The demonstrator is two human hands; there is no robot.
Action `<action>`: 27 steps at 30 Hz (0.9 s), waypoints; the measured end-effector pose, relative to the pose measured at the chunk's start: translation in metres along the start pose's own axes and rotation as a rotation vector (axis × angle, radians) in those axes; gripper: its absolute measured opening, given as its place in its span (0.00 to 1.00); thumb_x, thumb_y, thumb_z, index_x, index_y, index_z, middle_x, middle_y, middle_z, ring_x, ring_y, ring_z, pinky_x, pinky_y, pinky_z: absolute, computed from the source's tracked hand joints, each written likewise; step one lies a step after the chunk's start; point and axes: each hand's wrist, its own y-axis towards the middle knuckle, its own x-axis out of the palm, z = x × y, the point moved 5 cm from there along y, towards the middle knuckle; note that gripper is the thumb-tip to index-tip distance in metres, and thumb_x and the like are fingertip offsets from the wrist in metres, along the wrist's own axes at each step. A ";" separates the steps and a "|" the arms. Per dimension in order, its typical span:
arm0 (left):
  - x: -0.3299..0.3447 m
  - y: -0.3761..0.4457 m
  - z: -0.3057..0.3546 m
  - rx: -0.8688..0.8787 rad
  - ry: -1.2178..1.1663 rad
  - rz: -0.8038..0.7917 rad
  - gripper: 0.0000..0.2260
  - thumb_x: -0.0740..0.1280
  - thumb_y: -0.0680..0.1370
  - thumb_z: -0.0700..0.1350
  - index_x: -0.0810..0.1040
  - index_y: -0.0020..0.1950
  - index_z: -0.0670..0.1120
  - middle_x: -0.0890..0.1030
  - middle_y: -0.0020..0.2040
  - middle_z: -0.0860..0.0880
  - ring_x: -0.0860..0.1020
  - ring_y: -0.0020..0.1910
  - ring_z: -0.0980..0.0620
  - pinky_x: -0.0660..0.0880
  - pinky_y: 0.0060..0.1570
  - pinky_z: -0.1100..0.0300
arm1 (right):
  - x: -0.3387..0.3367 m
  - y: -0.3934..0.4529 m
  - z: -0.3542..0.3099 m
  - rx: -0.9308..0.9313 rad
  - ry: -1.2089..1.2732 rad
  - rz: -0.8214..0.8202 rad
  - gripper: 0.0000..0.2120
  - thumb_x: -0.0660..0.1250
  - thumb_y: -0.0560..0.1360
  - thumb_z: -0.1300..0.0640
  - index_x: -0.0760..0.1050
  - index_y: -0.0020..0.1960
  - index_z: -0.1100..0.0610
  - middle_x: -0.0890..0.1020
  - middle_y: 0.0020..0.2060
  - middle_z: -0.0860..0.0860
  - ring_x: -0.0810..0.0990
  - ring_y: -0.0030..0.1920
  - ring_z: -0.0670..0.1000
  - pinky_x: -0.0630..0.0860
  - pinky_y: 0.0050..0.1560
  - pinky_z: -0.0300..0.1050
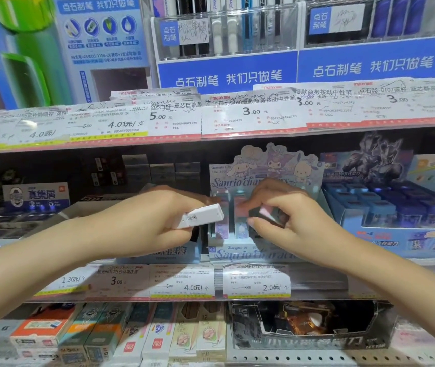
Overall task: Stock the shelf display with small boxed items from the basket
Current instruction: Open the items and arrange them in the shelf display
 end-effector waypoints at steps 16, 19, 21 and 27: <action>-0.004 0.002 0.000 0.021 -0.003 0.012 0.29 0.66 0.74 0.40 0.65 0.34 0.77 0.72 0.30 0.74 0.71 0.30 0.72 0.64 0.29 0.77 | -0.020 0.013 0.040 0.506 0.647 -0.095 0.07 0.56 0.78 0.64 0.69 0.46 0.55 0.77 0.41 0.53 0.79 0.38 0.48 0.79 0.46 0.41; -0.006 0.002 0.002 0.018 -0.005 0.013 0.29 0.66 0.74 0.40 0.65 0.33 0.77 0.72 0.30 0.74 0.71 0.29 0.72 0.65 0.30 0.77 | -0.027 0.022 0.038 0.371 0.363 0.030 0.11 0.63 0.74 0.67 0.71 0.42 0.51 0.76 0.44 0.56 0.78 0.41 0.48 0.74 0.49 0.36; -0.007 0.003 0.005 0.019 -0.011 0.010 0.31 0.66 0.74 0.39 0.65 0.33 0.78 0.72 0.30 0.75 0.72 0.30 0.72 0.65 0.30 0.77 | -0.030 0.027 0.035 0.313 0.243 0.118 0.15 0.67 0.71 0.69 0.72 0.39 0.49 0.78 0.42 0.57 0.75 0.35 0.44 0.73 0.41 0.29; -0.008 0.002 0.005 0.024 -0.008 -0.002 0.31 0.66 0.74 0.38 0.65 0.33 0.78 0.72 0.30 0.74 0.72 0.30 0.72 0.65 0.30 0.78 | -0.024 0.028 0.039 0.305 0.167 0.161 0.15 0.71 0.68 0.66 0.74 0.37 0.46 0.80 0.37 0.53 0.79 0.40 0.56 0.76 0.50 0.46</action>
